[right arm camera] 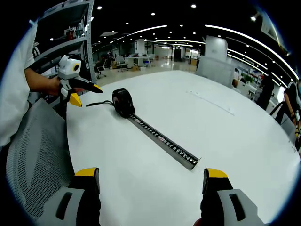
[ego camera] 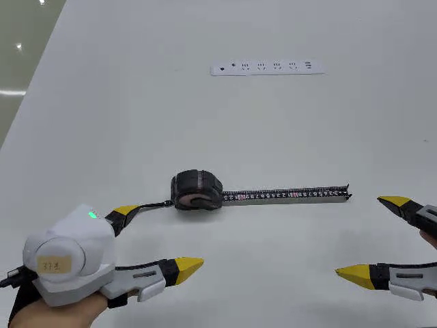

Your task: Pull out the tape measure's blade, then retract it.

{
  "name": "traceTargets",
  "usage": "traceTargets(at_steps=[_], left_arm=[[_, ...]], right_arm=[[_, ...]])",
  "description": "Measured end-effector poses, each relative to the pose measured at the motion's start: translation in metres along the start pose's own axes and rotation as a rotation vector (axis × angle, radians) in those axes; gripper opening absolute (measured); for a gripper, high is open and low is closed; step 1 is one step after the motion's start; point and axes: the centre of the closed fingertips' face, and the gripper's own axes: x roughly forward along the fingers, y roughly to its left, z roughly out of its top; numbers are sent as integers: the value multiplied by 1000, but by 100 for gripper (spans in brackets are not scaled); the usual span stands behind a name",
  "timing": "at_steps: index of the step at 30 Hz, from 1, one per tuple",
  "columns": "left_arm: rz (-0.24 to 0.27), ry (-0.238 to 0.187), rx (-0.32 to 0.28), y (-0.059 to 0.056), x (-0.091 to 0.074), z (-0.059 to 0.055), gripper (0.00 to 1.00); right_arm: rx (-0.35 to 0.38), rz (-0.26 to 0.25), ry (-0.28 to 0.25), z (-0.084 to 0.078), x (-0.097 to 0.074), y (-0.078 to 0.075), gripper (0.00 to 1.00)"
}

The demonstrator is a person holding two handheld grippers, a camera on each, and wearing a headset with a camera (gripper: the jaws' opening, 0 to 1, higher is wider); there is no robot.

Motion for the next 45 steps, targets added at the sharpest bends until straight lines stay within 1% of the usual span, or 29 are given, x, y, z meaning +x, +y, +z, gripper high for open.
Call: traceTargets(at_steps=[2,4,6,8,10,13,17,20,23,26,29,32,33,34,35,37,39,41,43,44,45], left_arm=[[-4,-6,6,-1,3,4,82],[-12,-2,15,-2,7,7,82],[-25,0,9,-3,11,8,82],[-29,3,33,-4,15,10,82],[-34,5,32,-4,19,12,82],[-37,9,33,-3,24,15,82],[-35,1,29,1,27,20,81],[-28,0,33,2,30,22,81],[-32,-3,30,2,34,24,80],[-33,5,30,1,38,23,80],[-36,1,8,1,41,23,80],[-40,8,9,-1,45,22,80],[-44,3,-8,-1,45,22,80],[-61,2,-32,-4,47,23,80],[-50,1,-23,-2,47,23,81],[-44,10,-10,-1,49,22,80],[-39,4,-24,0,49,23,80],[-29,4,-20,1,50,23,79],[-16,2,-33,2,51,23,78],[5,-4,-44,5,52,24,77],[13,-8,-58,6,53,25,76]], right_arm=[[-1,2,2,0,1,-3,89],[-4,7,5,0,2,-5,89],[-12,10,13,-1,3,-7,89],[-13,15,15,-1,4,-9,89],[-15,18,20,-2,6,-11,89],[-17,24,24,-2,8,-14,88],[-23,29,27,-1,11,-18,88],[-18,28,24,0,13,-22,88],[-22,31,25,1,15,-23,88],[-25,34,27,2,17,-25,88],[-28,35,28,3,19,-26,88],[-28,39,29,3,20,-26,88],[-30,40,30,3,21,-25,88],[-23,43,26,3,22,-25,88],[-23,44,27,3,23,-25,88],[-23,46,31,2,26,-24,88],[-17,48,27,3,27,-24,88],[-17,49,28,3,29,-25,88],[-18,52,31,3,31,-27,88],[-21,54,32,3,32,-29,87],[-24,58,34,3,32,-29,87]])
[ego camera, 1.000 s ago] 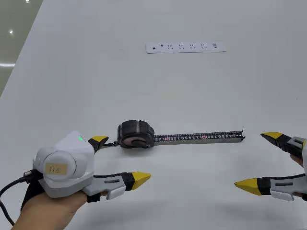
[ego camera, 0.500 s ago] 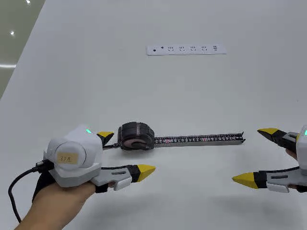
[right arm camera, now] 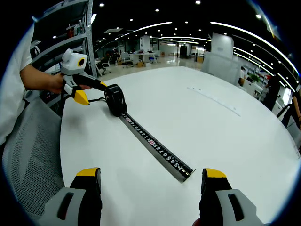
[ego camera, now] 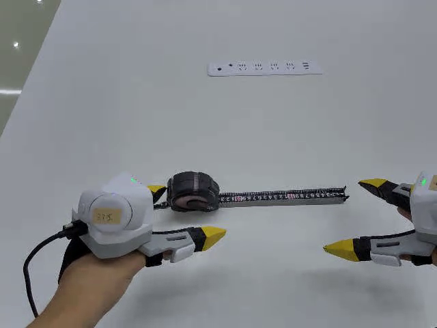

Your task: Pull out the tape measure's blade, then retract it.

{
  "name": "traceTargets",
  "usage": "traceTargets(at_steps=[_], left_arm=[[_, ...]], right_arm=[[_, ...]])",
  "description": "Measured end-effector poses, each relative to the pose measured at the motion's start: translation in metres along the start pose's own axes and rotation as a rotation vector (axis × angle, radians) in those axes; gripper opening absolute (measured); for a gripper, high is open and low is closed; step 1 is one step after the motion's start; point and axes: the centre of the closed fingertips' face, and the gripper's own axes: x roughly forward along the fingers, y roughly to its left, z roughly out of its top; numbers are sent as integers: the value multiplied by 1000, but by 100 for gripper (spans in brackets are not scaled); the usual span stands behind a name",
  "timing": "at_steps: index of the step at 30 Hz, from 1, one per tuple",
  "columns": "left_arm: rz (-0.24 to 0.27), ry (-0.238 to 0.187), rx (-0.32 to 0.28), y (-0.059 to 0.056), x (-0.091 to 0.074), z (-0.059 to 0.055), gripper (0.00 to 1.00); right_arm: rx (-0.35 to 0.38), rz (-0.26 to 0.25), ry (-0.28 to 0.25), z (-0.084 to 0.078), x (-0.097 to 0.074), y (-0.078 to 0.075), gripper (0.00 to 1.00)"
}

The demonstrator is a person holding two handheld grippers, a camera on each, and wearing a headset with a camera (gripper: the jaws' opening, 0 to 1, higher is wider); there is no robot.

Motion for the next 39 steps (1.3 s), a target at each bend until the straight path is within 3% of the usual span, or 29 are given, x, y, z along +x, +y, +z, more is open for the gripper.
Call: traceTargets(at_steps=[7,9,12,18,21,33,39], left_arm=[[75,-20,-41,1,5,3,77],[100,-7,-15,0,8,2,77],[125,-20,-43,0,9,3,79],[193,-10,-29,3,14,1,77],[218,-30,-90,7,16,4,75],[301,-27,-149,16,24,3,72],[319,-34,-217,19,29,2,73]], right_arm=[[-23,21,29,-1,4,-10,78],[-34,26,35,-1,7,-14,75],[-47,32,45,0,11,-20,72],[-92,56,75,0,17,-28,64],[-104,73,86,-2,18,-32,58],[-178,120,153,-13,19,-47,39],[-227,157,204,-21,20,-52,28]])
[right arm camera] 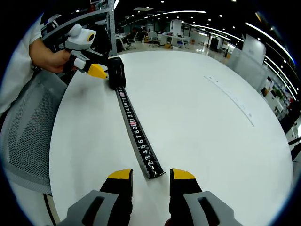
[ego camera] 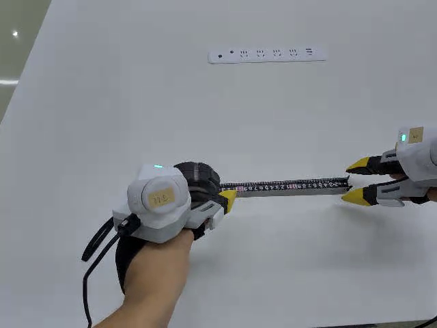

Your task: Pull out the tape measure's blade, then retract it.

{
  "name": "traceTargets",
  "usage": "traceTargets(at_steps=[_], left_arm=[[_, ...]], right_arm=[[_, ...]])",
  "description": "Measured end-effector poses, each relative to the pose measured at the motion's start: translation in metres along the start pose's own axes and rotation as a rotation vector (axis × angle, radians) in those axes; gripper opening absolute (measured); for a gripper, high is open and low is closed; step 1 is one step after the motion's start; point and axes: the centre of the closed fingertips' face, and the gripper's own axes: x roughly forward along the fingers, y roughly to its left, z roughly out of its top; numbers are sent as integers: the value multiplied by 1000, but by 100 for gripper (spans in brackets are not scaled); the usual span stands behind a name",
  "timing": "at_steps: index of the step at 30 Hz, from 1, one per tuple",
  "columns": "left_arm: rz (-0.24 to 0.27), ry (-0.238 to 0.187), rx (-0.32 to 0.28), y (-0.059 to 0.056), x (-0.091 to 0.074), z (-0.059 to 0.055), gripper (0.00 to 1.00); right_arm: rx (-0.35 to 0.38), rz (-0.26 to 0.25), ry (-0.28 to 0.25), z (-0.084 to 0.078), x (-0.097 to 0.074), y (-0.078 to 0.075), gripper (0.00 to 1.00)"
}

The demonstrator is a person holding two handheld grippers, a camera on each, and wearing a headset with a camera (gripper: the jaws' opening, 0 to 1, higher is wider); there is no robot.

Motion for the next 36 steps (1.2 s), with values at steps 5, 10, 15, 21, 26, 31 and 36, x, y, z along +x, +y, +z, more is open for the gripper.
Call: traceTargets(at_steps=[5,10,15,21,26,31,36], left_arm=[[9,-6,-58,3,2,1,72],[14,-5,-77,4,4,0,72],[19,-2,-84,4,5,0,72],[26,2,-92,4,5,-1,72],[34,2,-90,4,4,-2,71],[38,-3,-99,6,5,1,70],[44,-1,-110,6,6,0,70]], right_arm=[[-38,18,28,-4,2,-1,24],[-87,41,61,-7,4,-3,20],[-104,64,70,-6,6,-4,19],[-129,86,69,-6,7,-4,15],[-150,98,72,-6,8,-4,13],[-159,103,77,-7,10,-4,12],[-177,102,74,-7,10,-4,11]])
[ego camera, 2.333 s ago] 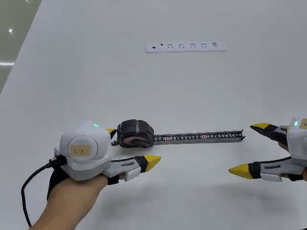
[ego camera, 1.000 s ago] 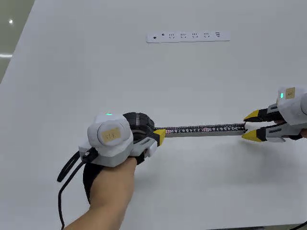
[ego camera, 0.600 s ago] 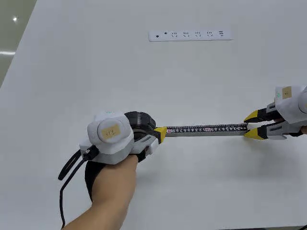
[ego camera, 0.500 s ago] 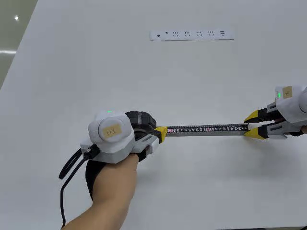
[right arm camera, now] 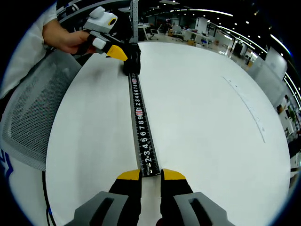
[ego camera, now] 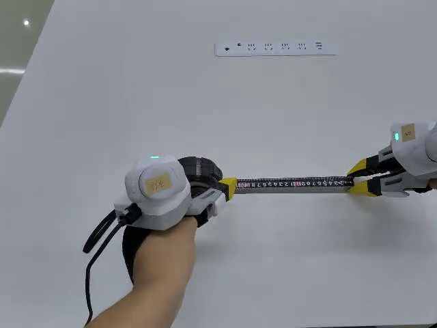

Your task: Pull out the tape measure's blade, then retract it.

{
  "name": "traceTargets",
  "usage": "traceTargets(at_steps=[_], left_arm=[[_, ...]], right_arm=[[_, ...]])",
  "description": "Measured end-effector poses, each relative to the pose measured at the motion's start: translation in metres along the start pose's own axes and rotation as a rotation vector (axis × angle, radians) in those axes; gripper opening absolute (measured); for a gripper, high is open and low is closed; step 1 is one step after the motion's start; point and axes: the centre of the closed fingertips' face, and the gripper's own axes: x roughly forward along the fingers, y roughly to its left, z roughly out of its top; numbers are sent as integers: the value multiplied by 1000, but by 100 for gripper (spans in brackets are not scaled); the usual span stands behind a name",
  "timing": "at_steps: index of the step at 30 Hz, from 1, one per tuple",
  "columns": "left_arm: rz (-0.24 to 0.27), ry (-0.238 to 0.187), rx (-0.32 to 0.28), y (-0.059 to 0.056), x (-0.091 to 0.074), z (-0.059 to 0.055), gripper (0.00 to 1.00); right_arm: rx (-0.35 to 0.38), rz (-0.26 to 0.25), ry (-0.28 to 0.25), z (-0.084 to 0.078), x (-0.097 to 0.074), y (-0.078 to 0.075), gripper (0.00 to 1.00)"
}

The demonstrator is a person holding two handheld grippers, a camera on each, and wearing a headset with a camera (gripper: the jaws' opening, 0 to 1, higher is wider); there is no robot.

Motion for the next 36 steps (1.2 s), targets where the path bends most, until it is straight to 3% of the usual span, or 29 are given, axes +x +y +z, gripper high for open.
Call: traceTargets(at_steps=[7,16,20,25,36], left_arm=[[33,2,-46,5,2,1,66],[73,4,-16,7,4,-1,63],[76,6,-63,11,6,0,59],[99,15,-14,10,8,-3,60],[100,19,-18,11,8,-4,60]], right_arm=[[10,-2,-6,0,0,0,11],[19,-3,-13,0,0,0,11],[20,-7,-15,-1,0,-1,11],[31,-11,-28,-1,0,-1,11],[22,-5,-29,-1,0,0,10]])
